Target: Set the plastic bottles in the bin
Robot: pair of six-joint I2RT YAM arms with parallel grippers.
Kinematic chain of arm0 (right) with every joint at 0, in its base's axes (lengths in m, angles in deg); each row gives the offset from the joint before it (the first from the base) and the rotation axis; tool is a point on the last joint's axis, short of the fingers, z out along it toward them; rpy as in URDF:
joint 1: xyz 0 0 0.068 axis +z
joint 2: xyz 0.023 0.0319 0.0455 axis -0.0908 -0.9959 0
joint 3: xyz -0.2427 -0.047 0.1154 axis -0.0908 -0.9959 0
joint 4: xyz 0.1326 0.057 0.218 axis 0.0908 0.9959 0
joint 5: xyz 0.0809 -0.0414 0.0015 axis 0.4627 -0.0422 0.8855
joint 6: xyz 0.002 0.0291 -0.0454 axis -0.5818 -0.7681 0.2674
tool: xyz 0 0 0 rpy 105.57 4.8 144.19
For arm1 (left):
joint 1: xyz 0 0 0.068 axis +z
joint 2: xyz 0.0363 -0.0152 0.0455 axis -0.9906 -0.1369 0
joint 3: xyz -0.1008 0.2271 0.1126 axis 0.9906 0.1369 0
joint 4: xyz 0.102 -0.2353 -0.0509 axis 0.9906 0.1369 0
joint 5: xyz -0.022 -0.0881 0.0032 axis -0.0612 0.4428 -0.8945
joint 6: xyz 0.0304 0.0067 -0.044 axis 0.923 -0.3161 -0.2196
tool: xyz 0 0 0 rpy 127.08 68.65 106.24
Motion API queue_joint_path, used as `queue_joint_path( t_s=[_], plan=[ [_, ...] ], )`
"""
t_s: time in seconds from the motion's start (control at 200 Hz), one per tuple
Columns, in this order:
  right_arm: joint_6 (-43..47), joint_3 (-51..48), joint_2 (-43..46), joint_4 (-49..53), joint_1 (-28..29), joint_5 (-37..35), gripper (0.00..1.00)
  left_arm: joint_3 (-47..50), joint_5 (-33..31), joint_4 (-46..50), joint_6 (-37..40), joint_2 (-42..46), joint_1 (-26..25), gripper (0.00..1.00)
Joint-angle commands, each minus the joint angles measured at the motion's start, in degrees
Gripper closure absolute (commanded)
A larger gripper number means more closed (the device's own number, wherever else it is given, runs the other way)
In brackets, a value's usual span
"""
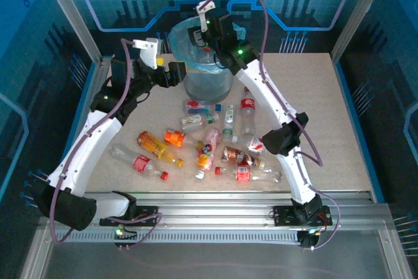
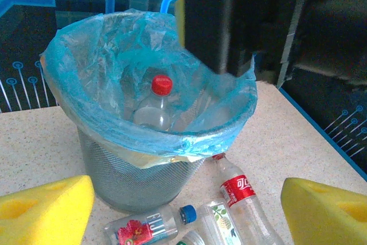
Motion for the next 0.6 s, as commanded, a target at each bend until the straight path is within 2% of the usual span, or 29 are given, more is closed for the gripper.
queue_joint_path(
  t_s=[0.0,0.135,0.295,0.485,0.59],
  plan=[
    [-0.84,1.16,5.87,4.75,0.55,1.55,0.43,1.09,-0.87,-1.86,0.54,0.79,0.59,0.15],
    [-2.11,-6.04,12.21,9.07,-0.27,2.40,0.46,0.79,-0.47,-1.84,-0.04,0.11,0.59,0.15],
    [-4.14,-24.00,24.42,8.36,-2.67,4.52,0.48,-0.53,0.45,-1.11,-0.36,-0.22,-0.08,0.18],
    [-9.23,-45.68,36.76,6.24,-9.34,7.21,0.48,-3.56,-2.35,2.26,1.39,-1.01,-5.77,0.21],
    [-11.36,-54.89,41.27,5.14,-13.77,10.19,0.48,-3.07,-4.21,2.55,1.74,-1.07,-10.70,0.22]
  ],
)
